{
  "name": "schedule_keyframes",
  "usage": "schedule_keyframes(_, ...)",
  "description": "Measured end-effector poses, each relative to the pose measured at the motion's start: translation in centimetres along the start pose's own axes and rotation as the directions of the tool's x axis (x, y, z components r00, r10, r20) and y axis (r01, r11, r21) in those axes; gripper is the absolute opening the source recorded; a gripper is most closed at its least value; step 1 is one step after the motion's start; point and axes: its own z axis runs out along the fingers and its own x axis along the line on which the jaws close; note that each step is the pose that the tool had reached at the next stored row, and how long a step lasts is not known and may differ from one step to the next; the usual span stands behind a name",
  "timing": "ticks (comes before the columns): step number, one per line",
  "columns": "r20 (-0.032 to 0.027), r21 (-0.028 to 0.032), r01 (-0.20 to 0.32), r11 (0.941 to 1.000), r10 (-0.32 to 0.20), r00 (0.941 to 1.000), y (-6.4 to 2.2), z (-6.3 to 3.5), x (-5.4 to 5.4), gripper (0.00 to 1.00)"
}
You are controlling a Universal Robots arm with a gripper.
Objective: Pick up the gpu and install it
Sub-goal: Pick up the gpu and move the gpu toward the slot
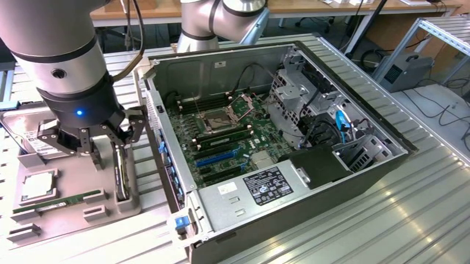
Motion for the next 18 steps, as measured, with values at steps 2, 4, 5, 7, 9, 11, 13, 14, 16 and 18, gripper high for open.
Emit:
schedule_keyframes(2,0.0000,0.0004,0.000,1.0000,0.000,1.0000,0.54,0.32,0.0,0.48)
schedule_keyframes(4,0.0000,0.0016,0.000,1.0000,0.000,1.0000,0.97,0.69,0.0,0.48)
schedule_keyframes(5,0.0000,0.0021,0.000,1.0000,0.000,1.0000,1.17,0.89,0.0,0.48)
schedule_keyframes(7,0.0003,0.0032,0.000,1.0000,0.000,1.0000,1.42,1.28,0.0,0.48)
schedule_keyframes(9,0.0003,0.0041,0.000,1.0000,0.000,1.0000,1.47,1.63,0.0,0.48)
schedule_keyframes(11,0.0002,0.0044,0.000,1.0000,0.000,1.0000,1.46,1.99,0.0,0.48)
schedule_keyframes(13,0.0001,0.0044,0.000,1.0000,0.000,1.0000,1.45,2.35,0.0,0.48)
schedule_keyframes(14,0.0002,0.0043,0.000,1.0000,0.000,1.0000,1.46,2.55,-0.1,0.48)
schedule_keyframes(16,-0.0001,0.0051,0.000,1.0000,0.000,1.0000,1.53,2.96,-0.4,0.48)
schedule_keyframes(18,0.0000,0.0057,0.000,1.0000,0.000,1.0000,1.66,3.41,-0.4,0.48)
